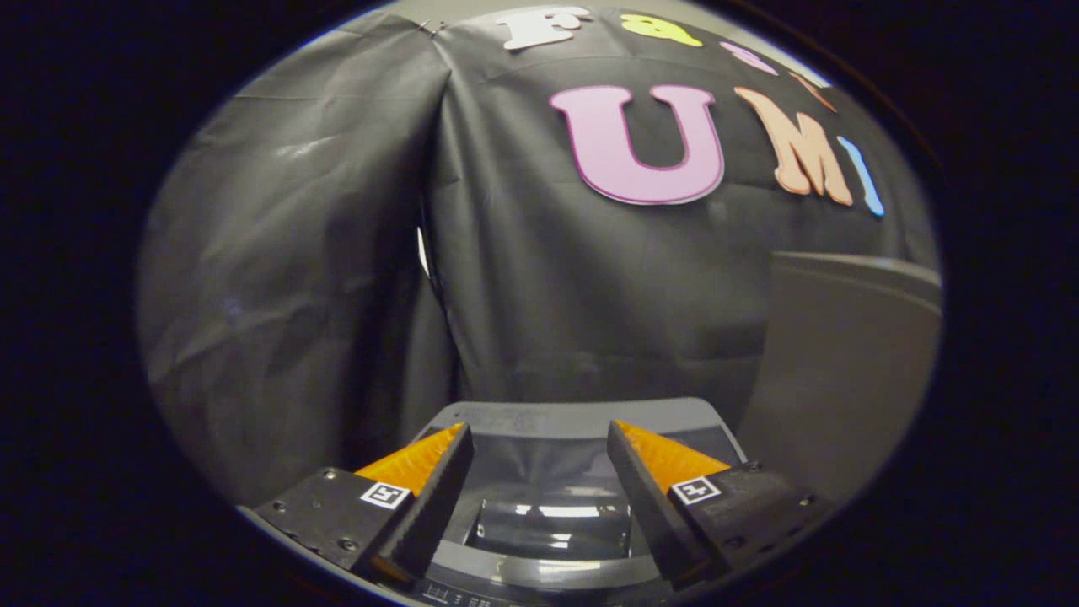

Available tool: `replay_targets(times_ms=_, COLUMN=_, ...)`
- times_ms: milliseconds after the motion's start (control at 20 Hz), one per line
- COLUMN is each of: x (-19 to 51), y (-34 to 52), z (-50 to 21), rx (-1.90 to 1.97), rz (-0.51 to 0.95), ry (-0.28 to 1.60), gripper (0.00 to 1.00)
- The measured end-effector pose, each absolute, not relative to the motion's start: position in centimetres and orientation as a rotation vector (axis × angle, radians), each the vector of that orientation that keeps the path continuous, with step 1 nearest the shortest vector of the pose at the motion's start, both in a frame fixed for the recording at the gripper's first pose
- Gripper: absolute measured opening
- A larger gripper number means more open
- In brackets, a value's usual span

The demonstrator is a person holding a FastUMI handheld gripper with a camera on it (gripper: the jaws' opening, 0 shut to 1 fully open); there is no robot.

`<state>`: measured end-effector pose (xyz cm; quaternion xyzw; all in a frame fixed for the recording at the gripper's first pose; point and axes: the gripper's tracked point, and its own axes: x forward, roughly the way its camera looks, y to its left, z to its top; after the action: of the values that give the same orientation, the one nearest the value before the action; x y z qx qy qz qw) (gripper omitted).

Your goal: Put the clothes into the washing machine and then close the washing machine lid.

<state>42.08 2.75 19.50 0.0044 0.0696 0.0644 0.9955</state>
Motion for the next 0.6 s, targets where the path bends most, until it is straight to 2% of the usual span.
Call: replay_targets(times_ms=600, x=35.2, y=-2.0, z=18.6, rx=0.024, rz=0.101, ry=0.165, gripper=0.96)
